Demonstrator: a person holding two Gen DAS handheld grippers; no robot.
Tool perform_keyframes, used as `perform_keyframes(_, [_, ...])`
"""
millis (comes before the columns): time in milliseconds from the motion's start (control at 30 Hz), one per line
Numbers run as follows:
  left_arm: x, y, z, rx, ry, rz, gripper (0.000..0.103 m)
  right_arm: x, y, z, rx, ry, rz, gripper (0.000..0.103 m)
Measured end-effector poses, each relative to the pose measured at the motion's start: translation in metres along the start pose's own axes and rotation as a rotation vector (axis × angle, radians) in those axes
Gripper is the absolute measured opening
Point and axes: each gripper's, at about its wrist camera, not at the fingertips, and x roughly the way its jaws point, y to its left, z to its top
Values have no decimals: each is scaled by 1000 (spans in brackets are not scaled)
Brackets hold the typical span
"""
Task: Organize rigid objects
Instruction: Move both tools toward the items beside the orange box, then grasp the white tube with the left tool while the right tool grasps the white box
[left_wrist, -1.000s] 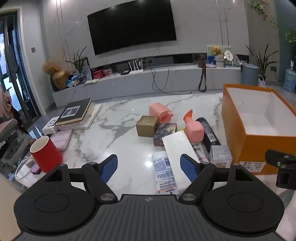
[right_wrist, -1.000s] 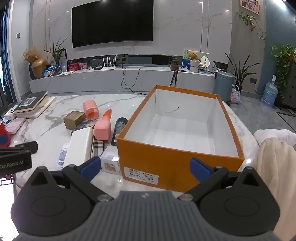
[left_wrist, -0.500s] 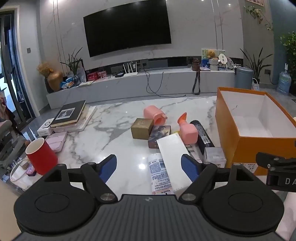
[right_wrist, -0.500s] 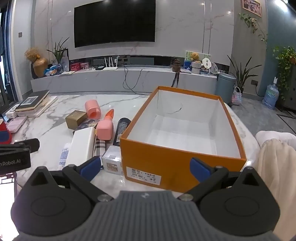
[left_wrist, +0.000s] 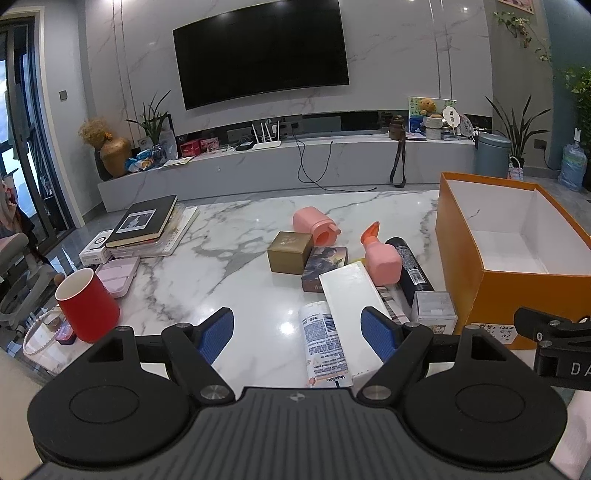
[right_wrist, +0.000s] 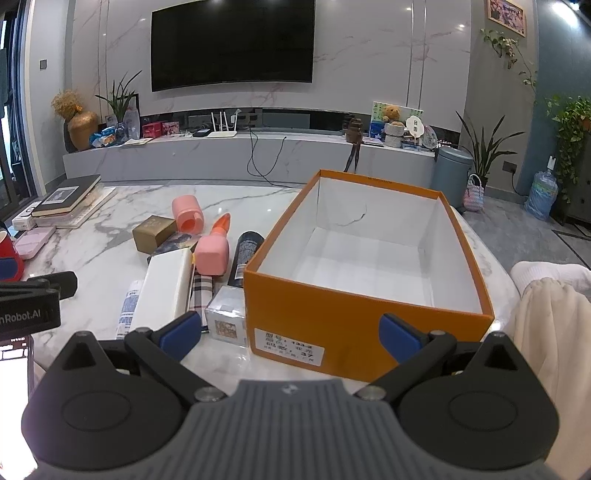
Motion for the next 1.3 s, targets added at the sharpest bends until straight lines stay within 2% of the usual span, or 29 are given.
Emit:
perform_keyframes(733, [4, 1, -1, -10, 28, -40, 91, 9, 4, -2, -4, 42, 8, 101])
perform_keyframes(1000, [16, 8, 2, -2, 78, -71, 80, 24, 10, 0, -5, 86, 35, 100])
perform_keyframes(1067, [21, 11, 5, -1, 100, -101, 76, 29, 14, 1, -12, 102, 51, 99])
perform_keyframes(1133, [28, 17, 9, -4, 127, -125, 72, 33, 19, 3, -21, 116, 73, 92])
perform_keyframes(1200, [36, 22, 13, 5, 154, -143, 63, 40, 25, 5, -30, 136, 106, 90])
perform_keyframes(1300, [53, 31, 20, -4, 223, -190, 54, 51, 34, 8, -37, 168, 179, 79])
